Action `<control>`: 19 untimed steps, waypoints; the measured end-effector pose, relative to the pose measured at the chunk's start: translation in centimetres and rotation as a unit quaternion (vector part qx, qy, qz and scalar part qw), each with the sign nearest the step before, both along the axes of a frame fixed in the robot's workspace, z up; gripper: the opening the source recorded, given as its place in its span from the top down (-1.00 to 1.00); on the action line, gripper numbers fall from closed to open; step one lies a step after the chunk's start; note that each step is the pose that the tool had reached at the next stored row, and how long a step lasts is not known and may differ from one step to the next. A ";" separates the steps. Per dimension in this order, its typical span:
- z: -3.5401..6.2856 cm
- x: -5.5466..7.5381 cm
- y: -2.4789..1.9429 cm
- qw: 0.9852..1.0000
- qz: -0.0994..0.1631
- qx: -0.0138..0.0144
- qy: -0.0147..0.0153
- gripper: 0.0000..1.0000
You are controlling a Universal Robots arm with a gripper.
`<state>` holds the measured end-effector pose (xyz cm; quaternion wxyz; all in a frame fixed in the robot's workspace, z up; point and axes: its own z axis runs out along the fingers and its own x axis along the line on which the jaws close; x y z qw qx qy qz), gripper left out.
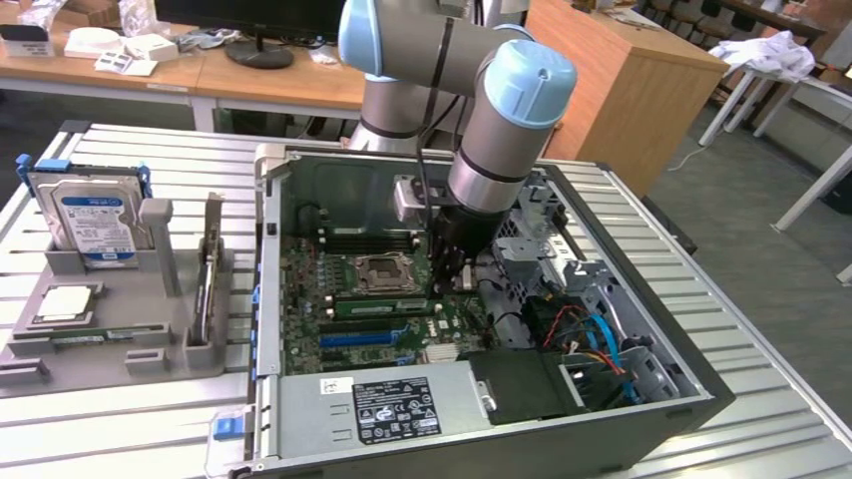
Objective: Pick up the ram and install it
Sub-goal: 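Press down the ram until it locks into place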
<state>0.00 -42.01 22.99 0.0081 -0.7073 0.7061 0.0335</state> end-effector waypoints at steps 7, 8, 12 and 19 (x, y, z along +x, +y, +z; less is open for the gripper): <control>-0.13 0.0 0.00 1.000 0.000 0.000 0.000 0.79; -0.13 0.0 0.00 1.000 0.000 0.000 0.000 0.79; -0.23 0.0 0.01 1.000 0.000 0.001 0.000 0.79; -0.30 0.0 0.01 1.000 0.000 0.001 0.000 0.79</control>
